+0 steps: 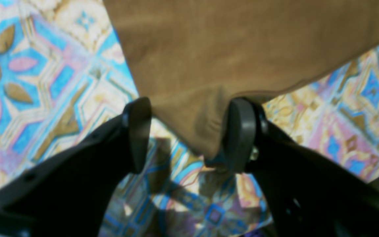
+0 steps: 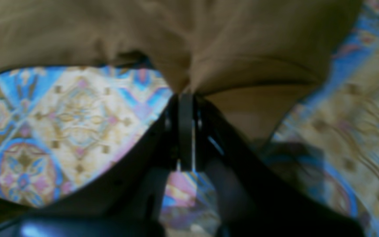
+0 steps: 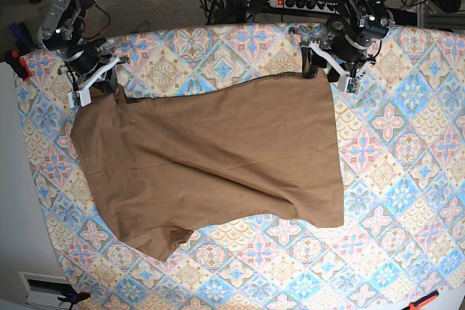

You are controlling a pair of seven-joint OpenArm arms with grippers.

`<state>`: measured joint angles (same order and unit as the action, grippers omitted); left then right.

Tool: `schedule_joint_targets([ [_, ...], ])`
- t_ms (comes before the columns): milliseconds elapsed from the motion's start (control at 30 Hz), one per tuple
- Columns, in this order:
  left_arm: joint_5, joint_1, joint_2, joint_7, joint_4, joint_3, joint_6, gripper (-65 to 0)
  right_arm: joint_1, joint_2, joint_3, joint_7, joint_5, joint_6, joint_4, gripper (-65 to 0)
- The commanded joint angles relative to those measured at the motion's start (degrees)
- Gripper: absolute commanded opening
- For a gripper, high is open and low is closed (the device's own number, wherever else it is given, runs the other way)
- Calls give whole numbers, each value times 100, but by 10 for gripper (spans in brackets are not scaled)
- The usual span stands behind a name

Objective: Layout the t-shirt on the table in an organized manner, then fold the t-shirt properly
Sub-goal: 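Pull the held hem taut between both grippers, stretching the shirt flat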

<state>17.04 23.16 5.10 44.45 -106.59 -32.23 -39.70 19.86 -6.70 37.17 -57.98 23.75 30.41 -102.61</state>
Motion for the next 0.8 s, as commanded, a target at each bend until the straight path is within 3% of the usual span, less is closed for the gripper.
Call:
schedule_joint_targets([
  [0,244,-17,4,-106,17,-8,-30,-317,-21,-73,15,114,74,14,-108,-650],
  [133,622,-245,-31,-89,500,-8,-30,-317,-21,-73,6,114,74,14,-108,-650],
  [433,622,-307,-198,-62,940,10,-30,-331,93,-73,15,114,74,14,-108,-650],
  [500,622,-298,-216,-53,922,10,-30,-412,93,-73,15,114,74,14,-108,-650],
  [600,613,-298,-225,-53,922,10,-30,-650,93,-73,15,114,74,14,-108,-650],
  [767,630,-333,-418,500,905,-8,-30,-650,93,-73,15,114,74,14,-108,-650],
])
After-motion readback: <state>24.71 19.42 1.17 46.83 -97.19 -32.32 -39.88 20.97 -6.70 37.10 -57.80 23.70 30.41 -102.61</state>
